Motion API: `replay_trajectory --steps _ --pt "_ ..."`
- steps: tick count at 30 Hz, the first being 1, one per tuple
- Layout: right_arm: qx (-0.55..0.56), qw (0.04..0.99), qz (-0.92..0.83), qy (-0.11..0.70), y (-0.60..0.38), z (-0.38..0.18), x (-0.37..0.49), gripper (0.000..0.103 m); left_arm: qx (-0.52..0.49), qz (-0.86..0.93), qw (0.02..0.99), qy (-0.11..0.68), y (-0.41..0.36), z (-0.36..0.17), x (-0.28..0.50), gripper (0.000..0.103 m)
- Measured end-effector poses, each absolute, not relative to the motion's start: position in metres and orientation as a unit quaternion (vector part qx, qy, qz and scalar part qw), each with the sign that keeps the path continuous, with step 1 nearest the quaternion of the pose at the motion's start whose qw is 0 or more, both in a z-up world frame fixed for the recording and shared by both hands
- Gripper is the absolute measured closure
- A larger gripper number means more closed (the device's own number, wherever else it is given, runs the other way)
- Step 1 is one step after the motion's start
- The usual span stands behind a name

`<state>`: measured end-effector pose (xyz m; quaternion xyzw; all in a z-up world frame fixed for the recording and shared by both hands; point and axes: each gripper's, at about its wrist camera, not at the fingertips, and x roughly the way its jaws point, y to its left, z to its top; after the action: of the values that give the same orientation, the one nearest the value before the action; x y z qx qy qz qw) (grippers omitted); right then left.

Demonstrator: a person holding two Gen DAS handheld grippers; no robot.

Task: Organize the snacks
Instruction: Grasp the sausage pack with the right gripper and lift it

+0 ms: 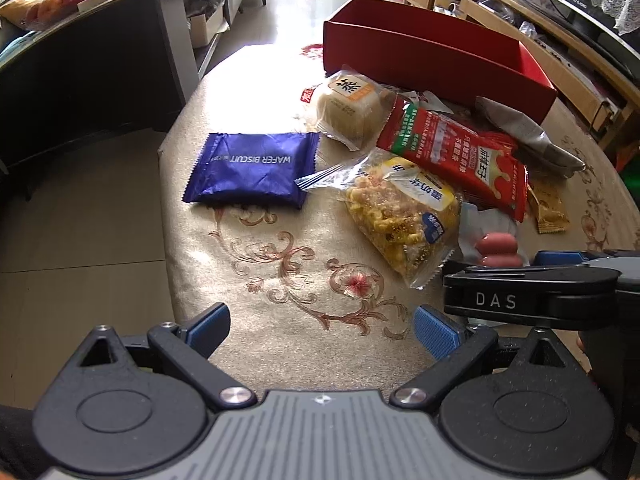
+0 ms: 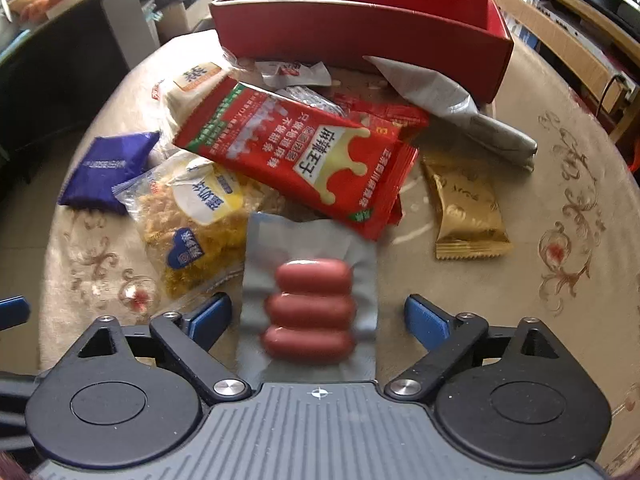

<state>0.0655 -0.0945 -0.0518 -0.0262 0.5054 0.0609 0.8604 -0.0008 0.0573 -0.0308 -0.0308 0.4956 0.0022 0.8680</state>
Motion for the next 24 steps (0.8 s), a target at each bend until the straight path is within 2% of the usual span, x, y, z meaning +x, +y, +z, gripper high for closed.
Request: replay_trajectory --steps 2,3,12,18,24 --pt "-0.029 0.861 0.060 0.505 -0.098 -0.049 0.064 0.019 -0.033 -0.001 0.868 0.495 0.057 -0.030 0.000 0.007" --pt "-0.031 0.861 0.060 0.504 -0.102 -0.047 0.063 0.028 -0.034 -0.003 0.868 0.495 0.057 -0.030 0.000 0.007" --pt "-0.003 0.853 0.075 0.516 -0.142 -0.037 0.035 0.029 -0.030 -0.011 0.871 0.491 0.049 -0.026 0.003 0.007" --pt "-0.031 0.856 0.075 0.510 -0.158 -0.028 0.019 0.029 -0.054 -0.050 0.869 0.488 0.030 -0.015 0.017 0.007" --pt "-0.032 0.860 0.052 0.507 -0.186 -0.027 0.016 0.029 -0.026 -0.063 0.880 0.470 0.014 0.000 0.033 0.007"
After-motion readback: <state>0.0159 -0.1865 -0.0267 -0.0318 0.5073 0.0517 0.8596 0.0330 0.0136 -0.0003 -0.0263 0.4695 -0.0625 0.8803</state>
